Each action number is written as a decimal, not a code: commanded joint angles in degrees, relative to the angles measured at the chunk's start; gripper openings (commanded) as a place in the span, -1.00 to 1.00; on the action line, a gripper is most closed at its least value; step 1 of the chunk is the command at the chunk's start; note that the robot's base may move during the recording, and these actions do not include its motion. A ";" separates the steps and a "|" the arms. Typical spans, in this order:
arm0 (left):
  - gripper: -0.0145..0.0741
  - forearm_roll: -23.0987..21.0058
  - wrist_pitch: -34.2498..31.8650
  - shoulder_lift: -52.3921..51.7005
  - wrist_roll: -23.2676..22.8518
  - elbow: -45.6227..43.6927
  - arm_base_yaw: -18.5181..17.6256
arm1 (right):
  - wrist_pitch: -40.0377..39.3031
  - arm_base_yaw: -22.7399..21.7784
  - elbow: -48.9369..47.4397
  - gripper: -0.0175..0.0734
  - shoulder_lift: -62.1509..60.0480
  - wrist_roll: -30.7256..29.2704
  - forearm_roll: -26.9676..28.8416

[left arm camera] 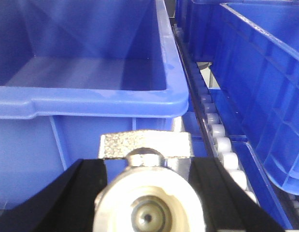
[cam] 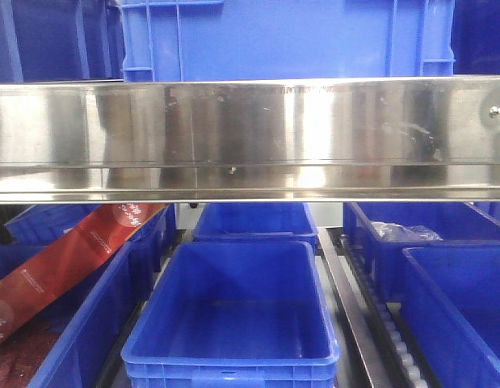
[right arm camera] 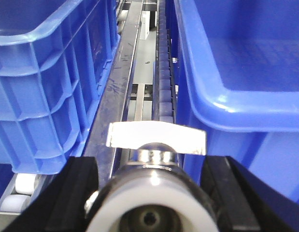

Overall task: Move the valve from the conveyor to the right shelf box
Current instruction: 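Position both held valves above the blue boxes on the shelf, then lower the valves into the blue boxes and open both grippers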

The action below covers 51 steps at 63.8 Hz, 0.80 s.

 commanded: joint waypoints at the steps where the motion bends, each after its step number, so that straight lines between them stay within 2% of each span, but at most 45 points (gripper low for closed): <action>1: -0.92 -0.47 -3.17 -0.56 0.26 -0.33 -0.31 | -5.12 0.00 -0.56 -0.98 -0.73 0.09 -0.31; 36: -0.92 -0.47 -3.17 -0.56 0.26 -0.33 -0.31 | -5.12 0.00 -0.56 -0.98 -0.73 0.09 -0.31; 51: -0.92 -0.47 -5.20 -0.56 0.26 -0.33 -0.31 | -4.75 0.00 -0.56 -0.98 -0.73 0.09 -0.31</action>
